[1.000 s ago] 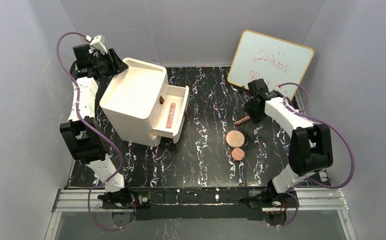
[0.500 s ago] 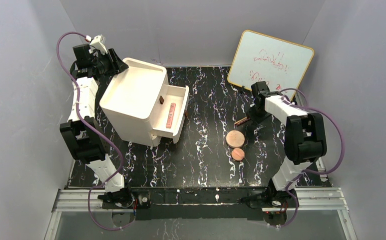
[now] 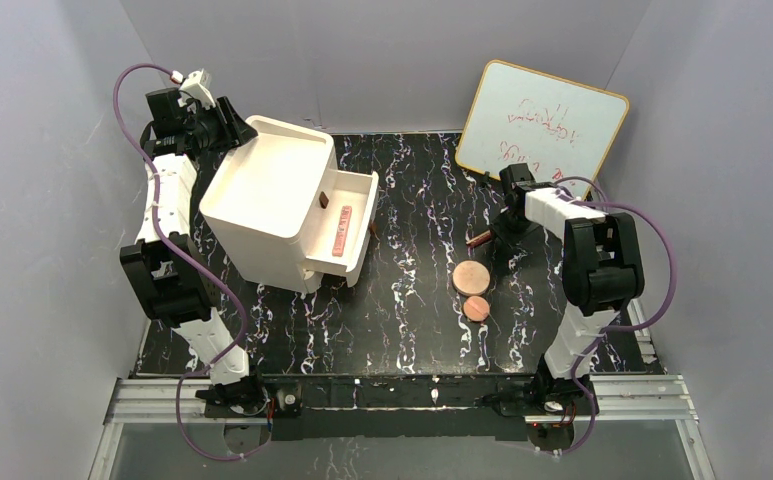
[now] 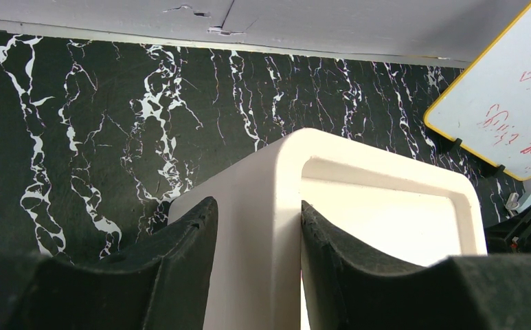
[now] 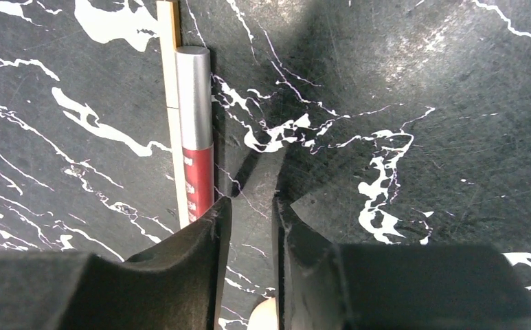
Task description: Organize the makeup
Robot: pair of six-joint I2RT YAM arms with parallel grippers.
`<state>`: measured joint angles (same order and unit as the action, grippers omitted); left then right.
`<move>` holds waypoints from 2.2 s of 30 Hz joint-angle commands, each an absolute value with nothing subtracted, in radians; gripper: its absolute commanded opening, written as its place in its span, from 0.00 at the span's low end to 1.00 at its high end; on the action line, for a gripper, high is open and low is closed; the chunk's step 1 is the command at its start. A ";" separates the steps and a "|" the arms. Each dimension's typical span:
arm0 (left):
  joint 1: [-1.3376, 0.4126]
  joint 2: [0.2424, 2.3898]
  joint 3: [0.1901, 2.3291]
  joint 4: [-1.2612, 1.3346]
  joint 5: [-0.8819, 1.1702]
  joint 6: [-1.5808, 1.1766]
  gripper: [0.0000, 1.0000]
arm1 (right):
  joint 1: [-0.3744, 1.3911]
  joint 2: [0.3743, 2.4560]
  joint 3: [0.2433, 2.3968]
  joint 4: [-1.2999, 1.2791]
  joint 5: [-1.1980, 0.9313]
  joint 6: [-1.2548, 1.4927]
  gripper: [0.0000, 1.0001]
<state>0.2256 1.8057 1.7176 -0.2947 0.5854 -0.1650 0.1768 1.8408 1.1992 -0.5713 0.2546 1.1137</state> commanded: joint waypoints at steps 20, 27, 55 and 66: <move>0.207 1.839 1.722 -0.376 0.598 -0.157 0.44 | 0.173 1.826 1.284 -0.563 0.273 1.067 0.47; 0.207 1.840 1.722 -0.378 0.597 -0.155 0.44 | 0.173 1.871 1.328 -0.566 0.264 1.059 0.46; 0.207 1.837 1.722 -0.379 0.595 -0.152 0.43 | 0.173 1.939 1.295 -0.567 0.217 1.046 0.32; 0.208 1.839 1.721 -0.379 0.594 -0.152 0.43 | 0.173 1.973 1.286 -0.553 0.205 1.034 0.05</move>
